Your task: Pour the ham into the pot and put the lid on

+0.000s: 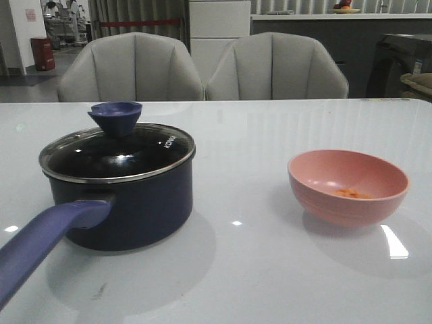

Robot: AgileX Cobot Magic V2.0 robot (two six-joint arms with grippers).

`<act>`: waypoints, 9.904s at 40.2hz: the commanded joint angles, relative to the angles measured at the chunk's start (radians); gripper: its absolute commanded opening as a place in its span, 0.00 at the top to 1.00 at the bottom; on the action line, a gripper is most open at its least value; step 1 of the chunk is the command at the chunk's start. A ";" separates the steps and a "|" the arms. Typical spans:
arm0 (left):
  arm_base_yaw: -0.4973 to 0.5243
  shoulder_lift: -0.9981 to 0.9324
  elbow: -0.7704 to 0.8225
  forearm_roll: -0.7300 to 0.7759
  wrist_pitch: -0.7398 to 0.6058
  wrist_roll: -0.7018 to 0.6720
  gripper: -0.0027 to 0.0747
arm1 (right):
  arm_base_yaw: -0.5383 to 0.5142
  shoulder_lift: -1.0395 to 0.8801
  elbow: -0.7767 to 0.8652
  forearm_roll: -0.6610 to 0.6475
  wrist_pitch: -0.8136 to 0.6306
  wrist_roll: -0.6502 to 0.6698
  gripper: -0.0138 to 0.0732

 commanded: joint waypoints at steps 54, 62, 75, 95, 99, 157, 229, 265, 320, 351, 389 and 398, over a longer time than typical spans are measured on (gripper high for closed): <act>-0.312 1.263 -1.034 0.144 0.629 -0.362 0.13 | -0.005 -0.019 0.010 -0.002 -0.075 -0.011 0.66; -0.362 1.410 -1.167 0.144 0.718 -0.426 0.13 | -0.005 -0.019 0.010 -0.002 -0.075 -0.011 0.66; -0.365 1.589 -1.340 0.094 0.838 -0.497 0.13 | -0.005 -0.019 0.010 -0.002 -0.075 -0.011 0.66; -0.366 1.674 -1.385 0.079 0.864 -0.528 0.13 | -0.005 -0.019 0.010 -0.002 -0.075 -0.011 0.66; -0.366 1.674 -1.385 0.076 0.864 -0.530 0.13 | -0.005 -0.019 0.010 -0.002 -0.075 -0.011 0.66; -0.366 1.691 -1.353 0.050 0.865 -0.513 0.82 | -0.005 -0.020 0.010 -0.002 -0.075 -0.011 0.66; 0.196 1.536 -0.919 0.020 0.646 -0.104 0.78 | -0.005 -0.020 0.010 -0.002 -0.075 -0.011 0.66; 0.192 1.454 -0.918 0.013 0.701 -0.015 0.30 | -0.005 -0.020 0.010 -0.002 -0.075 -0.011 0.66; -0.106 -0.086 0.016 0.049 -0.068 -0.015 0.60 | -0.005 -0.019 0.010 -0.003 -0.173 -0.012 0.66; -0.106 -0.101 0.032 0.049 -0.111 -0.015 0.60 | -0.004 0.408 -0.371 0.036 0.173 0.076 0.64; -0.106 -0.101 0.032 0.049 -0.111 -0.015 0.60 | -0.005 1.588 -1.130 0.146 0.674 0.012 0.33; -0.106 -0.101 0.032 0.047 -0.111 -0.015 0.60 | -0.006 1.748 -1.253 0.146 0.717 0.003 0.35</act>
